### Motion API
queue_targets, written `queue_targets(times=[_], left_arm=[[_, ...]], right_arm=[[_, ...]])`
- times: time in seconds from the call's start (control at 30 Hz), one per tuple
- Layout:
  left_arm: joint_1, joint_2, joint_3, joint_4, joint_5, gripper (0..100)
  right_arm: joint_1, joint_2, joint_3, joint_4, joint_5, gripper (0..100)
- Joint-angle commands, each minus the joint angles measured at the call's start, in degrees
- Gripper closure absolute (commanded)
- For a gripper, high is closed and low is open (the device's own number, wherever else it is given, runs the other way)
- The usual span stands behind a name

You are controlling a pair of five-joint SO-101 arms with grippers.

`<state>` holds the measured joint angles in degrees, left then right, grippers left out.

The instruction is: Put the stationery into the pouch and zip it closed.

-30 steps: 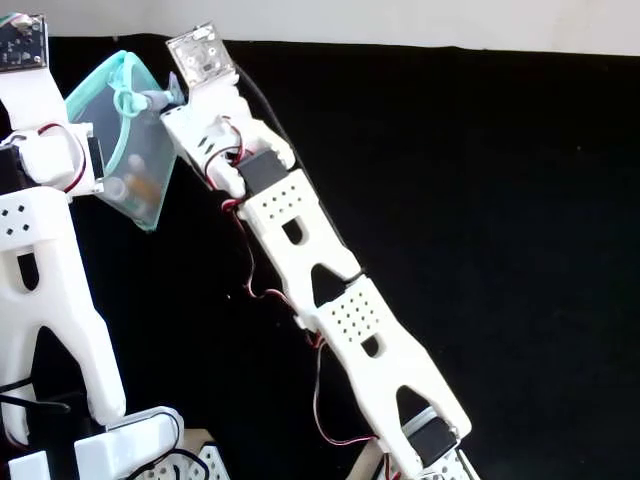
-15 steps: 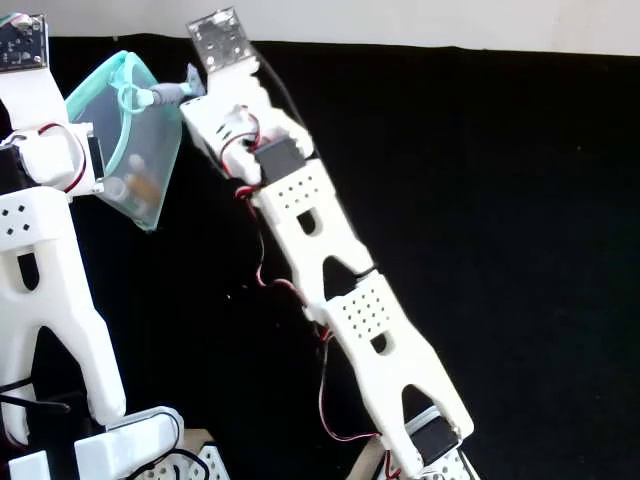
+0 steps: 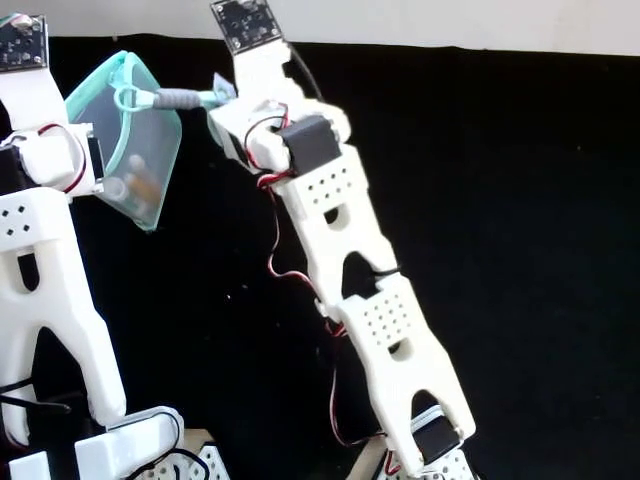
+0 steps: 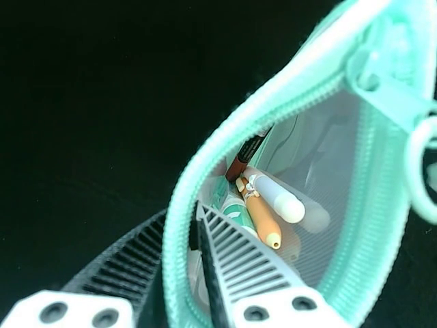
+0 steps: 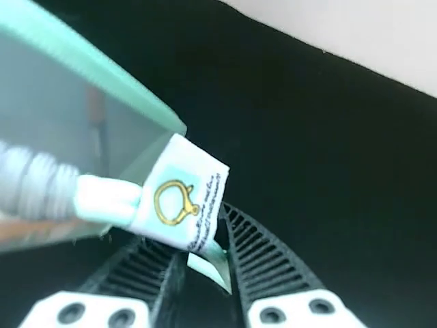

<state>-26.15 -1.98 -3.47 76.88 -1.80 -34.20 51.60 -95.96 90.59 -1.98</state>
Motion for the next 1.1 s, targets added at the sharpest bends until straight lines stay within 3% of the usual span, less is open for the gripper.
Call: queue_targets(times=[0.0,0.2,0.57,1.07], left_arm=[[-1.54,0.57,1.8,-2.02,-0.88,99],[-1.54,0.57,1.71,-2.02,-0.79,99],[1.54,0.48,-0.92,-1.67,-0.62,99],[10.15,0.48,-1.8,-1.76,-0.62,99]], right_arm=[[0.75,-6.73,-5.58,4.62,4.22,97.6],[0.66,-10.59,-5.58,10.24,5.98,97.6],[0.66,-19.12,-3.82,10.51,5.98,99.3],[0.66,-48.92,38.02,10.42,5.63,99.3]])
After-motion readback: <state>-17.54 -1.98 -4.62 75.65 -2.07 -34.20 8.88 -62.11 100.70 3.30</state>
